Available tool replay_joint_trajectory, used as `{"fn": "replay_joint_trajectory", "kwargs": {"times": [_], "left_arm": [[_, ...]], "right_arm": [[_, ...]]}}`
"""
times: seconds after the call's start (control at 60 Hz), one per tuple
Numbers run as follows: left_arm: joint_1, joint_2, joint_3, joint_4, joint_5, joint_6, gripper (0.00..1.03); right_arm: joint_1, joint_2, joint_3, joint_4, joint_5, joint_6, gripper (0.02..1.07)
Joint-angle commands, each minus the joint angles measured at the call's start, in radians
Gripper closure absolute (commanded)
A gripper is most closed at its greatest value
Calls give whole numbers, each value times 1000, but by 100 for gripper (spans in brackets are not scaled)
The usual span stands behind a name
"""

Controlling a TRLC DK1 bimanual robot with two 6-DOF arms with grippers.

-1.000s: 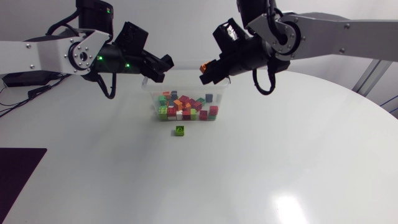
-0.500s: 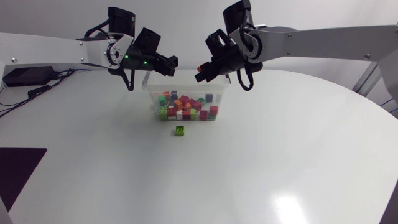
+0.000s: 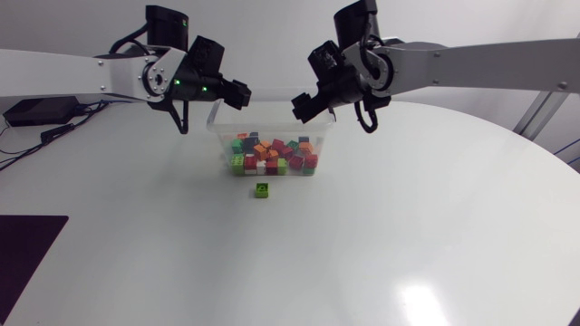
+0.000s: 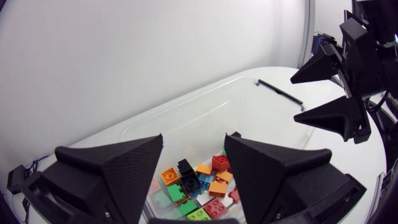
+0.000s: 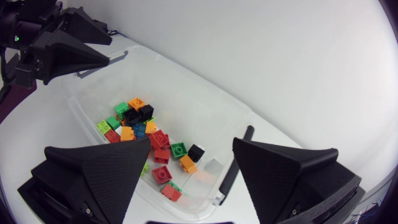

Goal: Place the duplo bricks in the container

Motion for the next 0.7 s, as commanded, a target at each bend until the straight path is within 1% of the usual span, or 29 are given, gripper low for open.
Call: {"fn": "replay_joint_trajectory", "kwargs": {"times": [0.0,0.1,0.217,0.283,0.367,0.533,0.617,0.65,0.683], "left_arm": [[-10,-97,-78,19,-7,-45,14],[-12,-166,-161,36,-16,-45,7],[-10,-227,-229,36,-31,-39,5],[-12,-282,-296,56,-30,-32,5],[-13,-342,-368,76,-31,-16,5],[-7,-405,-465,90,-18,13,6],[-3,-420,-494,70,-14,-4,5],[-3,-425,-503,42,-18,-15,5],[-3,-429,-514,30,-34,-38,5]], "right_arm": [[10,-92,-93,47,39,-26,7],[12,-180,-197,104,89,-43,7],[10,-275,-305,162,178,-52,7],[10,-333,-377,227,232,-87,7],[-1,-422,-472,291,238,-107,7],[-50,-545,-575,293,237,-109,7],[-80,-605,-633,297,235,-109,7],[-93,-629,-656,300,233,-107,7],[-106,-652,-677,306,229,-107,7]]}}
